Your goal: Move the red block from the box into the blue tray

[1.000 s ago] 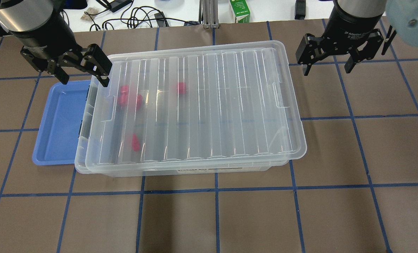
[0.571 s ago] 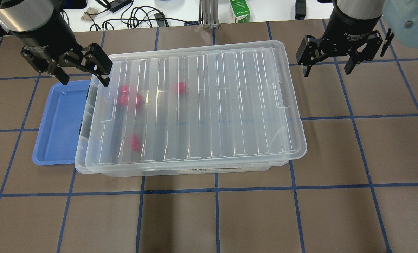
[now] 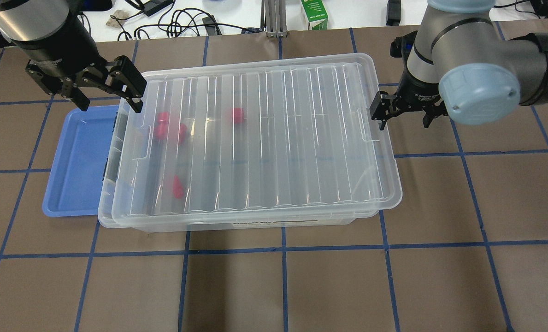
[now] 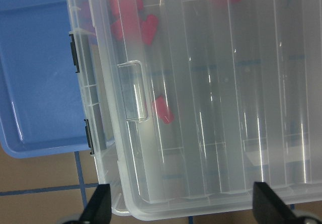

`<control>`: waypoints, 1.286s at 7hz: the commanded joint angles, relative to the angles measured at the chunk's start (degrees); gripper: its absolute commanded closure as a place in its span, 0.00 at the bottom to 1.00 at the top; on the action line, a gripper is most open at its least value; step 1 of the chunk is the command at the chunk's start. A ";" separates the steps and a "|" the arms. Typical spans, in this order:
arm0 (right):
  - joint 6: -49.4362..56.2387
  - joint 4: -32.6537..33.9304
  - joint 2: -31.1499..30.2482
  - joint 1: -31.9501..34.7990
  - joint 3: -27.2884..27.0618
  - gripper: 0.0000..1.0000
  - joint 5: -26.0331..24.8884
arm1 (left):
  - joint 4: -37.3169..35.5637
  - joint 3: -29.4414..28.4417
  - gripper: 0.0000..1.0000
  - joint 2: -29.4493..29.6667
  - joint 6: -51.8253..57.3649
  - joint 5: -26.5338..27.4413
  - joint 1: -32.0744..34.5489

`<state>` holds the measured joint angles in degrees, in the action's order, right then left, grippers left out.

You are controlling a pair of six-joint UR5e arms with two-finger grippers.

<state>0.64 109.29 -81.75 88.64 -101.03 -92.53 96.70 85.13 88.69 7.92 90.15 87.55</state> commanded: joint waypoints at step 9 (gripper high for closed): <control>11.48 1.54 -0.60 -12.78 -1.01 0.00 -2.48 | -0.98 -0.05 0.00 0.43 -3.44 0.29 0.08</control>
<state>10.87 110.96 -82.17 77.33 -102.06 -94.34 95.71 85.00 89.02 4.48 90.42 87.62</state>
